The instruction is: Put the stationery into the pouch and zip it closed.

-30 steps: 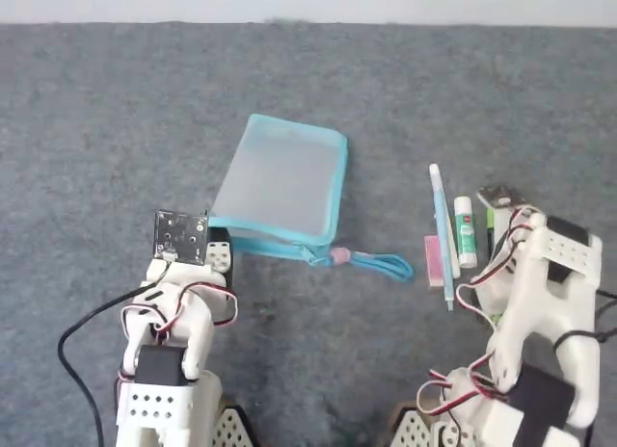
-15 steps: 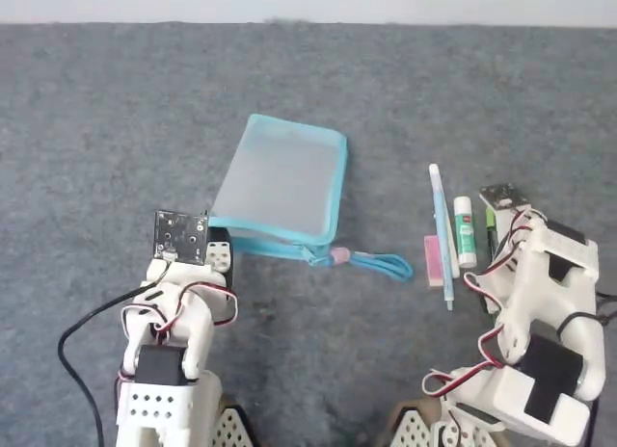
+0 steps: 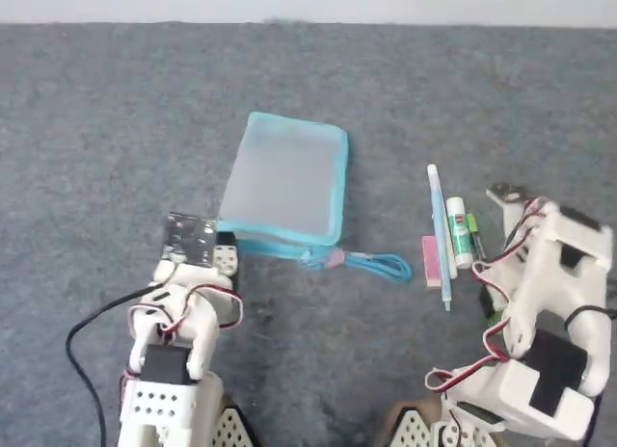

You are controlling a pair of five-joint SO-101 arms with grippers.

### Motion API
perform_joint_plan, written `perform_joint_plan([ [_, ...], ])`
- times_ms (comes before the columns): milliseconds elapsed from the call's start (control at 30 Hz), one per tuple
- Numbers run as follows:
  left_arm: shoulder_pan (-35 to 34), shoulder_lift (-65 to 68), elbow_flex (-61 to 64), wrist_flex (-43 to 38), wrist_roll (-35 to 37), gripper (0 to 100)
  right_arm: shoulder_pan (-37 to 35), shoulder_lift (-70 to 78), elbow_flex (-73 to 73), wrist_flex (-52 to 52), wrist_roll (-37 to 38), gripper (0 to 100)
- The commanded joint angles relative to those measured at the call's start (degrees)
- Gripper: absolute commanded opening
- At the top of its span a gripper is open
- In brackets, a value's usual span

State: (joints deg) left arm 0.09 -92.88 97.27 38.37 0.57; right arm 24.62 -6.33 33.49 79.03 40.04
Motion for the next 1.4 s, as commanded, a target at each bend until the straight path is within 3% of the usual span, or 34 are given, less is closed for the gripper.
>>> perform_joint_plan([
  [0,4.40,-0.97,-0.40,-2.99,0.88,1,-1.01,-11.91,-7.21,8.57,0.00,0.8],
  [133,5.10,-1.05,-0.40,-3.43,1.14,1,-8.40,-24.48,-7.47,15.52,-0.09,0.8],
  [300,5.10,-1.05,-0.40,-6.95,4.92,1,-25.19,-34.86,-7.47,21.58,-5.98,0.8],
  [433,4.84,-1.05,-0.40,-7.03,5.10,1,-38.37,-36.70,-7.56,21.93,-12.13,0.8],
  [600,4.57,-0.88,-0.40,-7.12,5.01,1,-48.40,-37.05,-8.88,22.11,-17.05,0.8],
  [1100,4.75,-1.05,-0.40,-7.12,4.92,1,-59.03,-43.38,-9.32,23.52,-14.51,0.8],
  [1367,4.75,-1.05,-0.40,-7.12,4.92,1,-59.74,-43.65,-4.84,23.16,-11.08,0.8],
])
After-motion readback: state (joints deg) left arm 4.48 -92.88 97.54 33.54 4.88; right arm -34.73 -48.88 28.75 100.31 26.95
